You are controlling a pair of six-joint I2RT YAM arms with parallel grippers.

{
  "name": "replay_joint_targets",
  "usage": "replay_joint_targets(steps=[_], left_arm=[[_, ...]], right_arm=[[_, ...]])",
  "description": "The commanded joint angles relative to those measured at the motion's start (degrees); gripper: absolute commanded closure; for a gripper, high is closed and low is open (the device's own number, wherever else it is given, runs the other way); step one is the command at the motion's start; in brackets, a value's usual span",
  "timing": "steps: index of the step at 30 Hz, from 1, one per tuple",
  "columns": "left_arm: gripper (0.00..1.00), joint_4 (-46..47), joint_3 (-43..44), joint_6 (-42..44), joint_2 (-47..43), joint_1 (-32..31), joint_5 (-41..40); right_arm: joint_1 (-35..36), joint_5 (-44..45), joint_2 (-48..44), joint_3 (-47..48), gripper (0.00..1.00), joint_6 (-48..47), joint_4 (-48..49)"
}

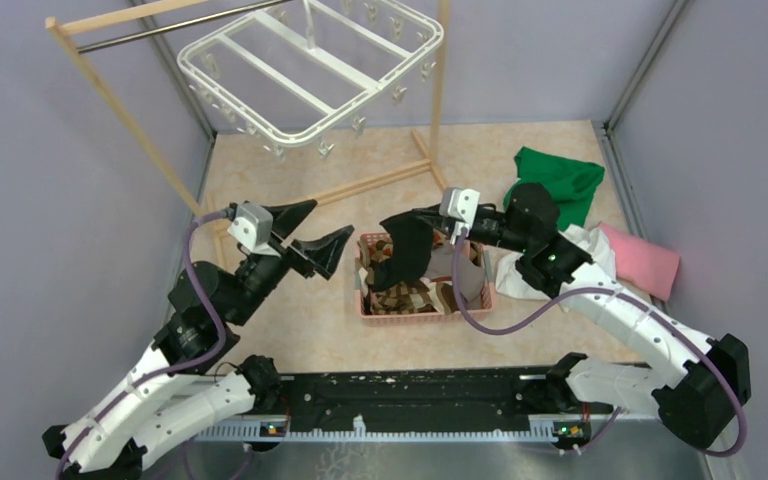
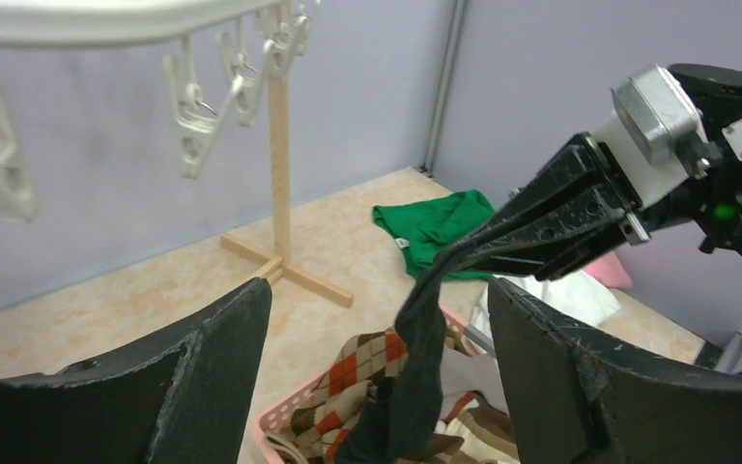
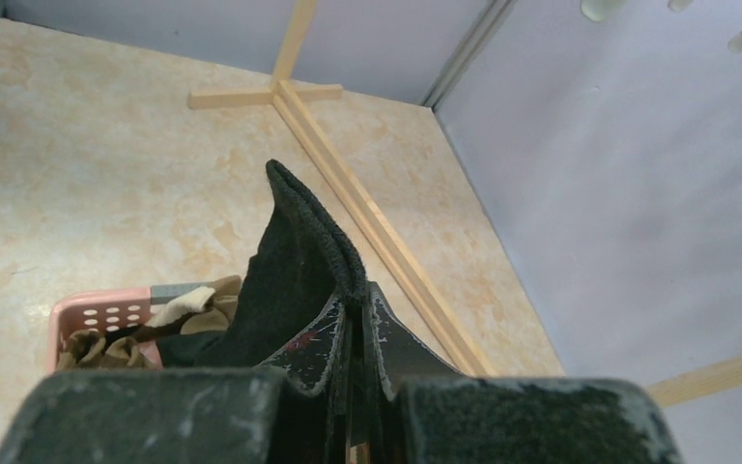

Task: Clip the socks to the hanger
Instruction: Adjust the sock.

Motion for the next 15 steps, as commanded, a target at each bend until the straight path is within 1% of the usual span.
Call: replay_joint_targets(steps=[1, 3, 8, 11, 15], left_arm=[[0.11, -6.24, 7.08, 5.45, 2.93, 0.23, -3.67], [0.09, -5.27, 7.28, 11.83, 3.26, 0.24, -2.44], [0.07, 5.07, 3.22, 25.97, 3.16, 0.23, -2.23], [0.09, 11.68, 0.26, 30.61, 3.83, 0.24, -2.54], [0.14, 20.53, -2.58, 33.34, 5.84, 0.34, -7.0]], right_arm=[[-0.06, -2.4, 0.74, 3.42, 1.0, 4.87, 5.06], [-0.09, -3.19, 1.34, 3.66, 1.0, 6.62, 5.81], [-0.13, -5.26, 1.94, 3.59, 1.0, 9.98, 8.15], [-0.11, -5.22, 2.05, 3.33, 1.0, 11.38, 9.11], [-0.11, -5.32, 2.22, 2.82, 1.0, 12.9, 10.51]])
